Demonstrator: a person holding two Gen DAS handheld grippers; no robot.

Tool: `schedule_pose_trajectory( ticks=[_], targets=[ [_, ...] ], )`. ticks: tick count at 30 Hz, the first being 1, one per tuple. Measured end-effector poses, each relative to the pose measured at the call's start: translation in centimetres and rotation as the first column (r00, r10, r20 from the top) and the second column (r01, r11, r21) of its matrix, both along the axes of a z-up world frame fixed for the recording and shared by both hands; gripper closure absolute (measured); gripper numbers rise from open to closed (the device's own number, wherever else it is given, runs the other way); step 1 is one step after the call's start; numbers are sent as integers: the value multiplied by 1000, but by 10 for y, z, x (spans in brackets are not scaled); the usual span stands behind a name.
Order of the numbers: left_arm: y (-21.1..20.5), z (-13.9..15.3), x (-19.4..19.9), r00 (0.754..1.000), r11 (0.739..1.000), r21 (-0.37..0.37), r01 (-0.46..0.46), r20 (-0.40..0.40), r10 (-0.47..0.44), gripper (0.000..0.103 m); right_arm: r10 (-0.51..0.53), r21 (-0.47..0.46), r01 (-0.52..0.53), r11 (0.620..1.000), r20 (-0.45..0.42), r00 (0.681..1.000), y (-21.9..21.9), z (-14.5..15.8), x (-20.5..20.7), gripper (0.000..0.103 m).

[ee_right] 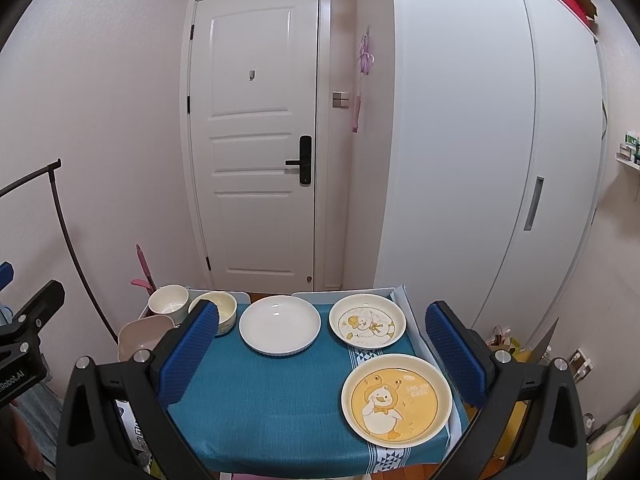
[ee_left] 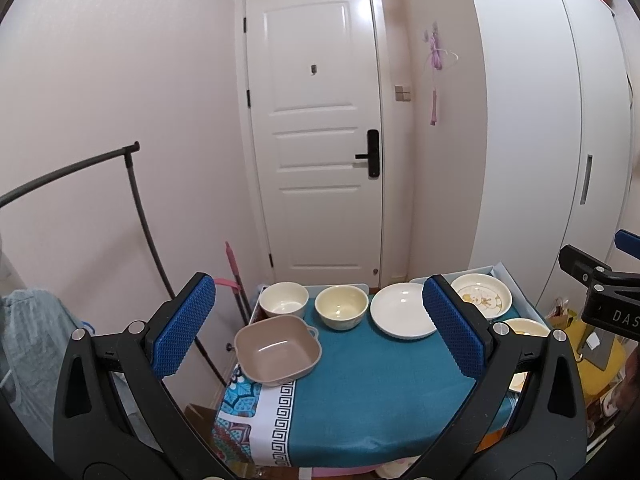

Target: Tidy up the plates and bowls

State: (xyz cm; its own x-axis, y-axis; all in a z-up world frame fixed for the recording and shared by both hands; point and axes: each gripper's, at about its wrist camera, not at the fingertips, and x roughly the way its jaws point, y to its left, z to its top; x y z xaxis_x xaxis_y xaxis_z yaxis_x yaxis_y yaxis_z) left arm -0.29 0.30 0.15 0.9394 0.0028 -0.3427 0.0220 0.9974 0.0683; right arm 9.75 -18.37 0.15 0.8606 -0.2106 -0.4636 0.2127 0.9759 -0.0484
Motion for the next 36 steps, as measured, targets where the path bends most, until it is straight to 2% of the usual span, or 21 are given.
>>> schedule_pose_trajectory(
  ticks=[16, 20, 26, 29, 32, 36],
  targets=[
    [-4, 1, 11, 1000, 1000, -9, 18, -9, -18, 0, -3, 2, 3, 1000, -2, 1000, -2, 0, 2, 0],
    [-12, 0, 28, 998, 998, -14, 57, -24, -57, 0, -24, 8, 24, 1000, -17, 1000, -9, -3, 11, 0],
    [-38, 1, 68, 982, 983, -22, 181, -52, -182, 0, -70, 26, 71, 997, -31, 997, -27, -3, 29, 0],
    [-61, -13, 94, 959, 965, -5, 264, -110, -263, 0, -105, 52, 108, 993, -56, 993, -41, -14, 34, 0],
    [-87, -34, 120, 924, 939, -3, 345, -172, -340, 0, -162, 72, 171, 983, -112, 980, -64, -38, 37, 0],
    [-132, -82, 156, 828, 882, -41, 470, -326, -456, 0, -244, 113, 271, 956, -209, 947, -105, -86, 34, 0]
  ],
)
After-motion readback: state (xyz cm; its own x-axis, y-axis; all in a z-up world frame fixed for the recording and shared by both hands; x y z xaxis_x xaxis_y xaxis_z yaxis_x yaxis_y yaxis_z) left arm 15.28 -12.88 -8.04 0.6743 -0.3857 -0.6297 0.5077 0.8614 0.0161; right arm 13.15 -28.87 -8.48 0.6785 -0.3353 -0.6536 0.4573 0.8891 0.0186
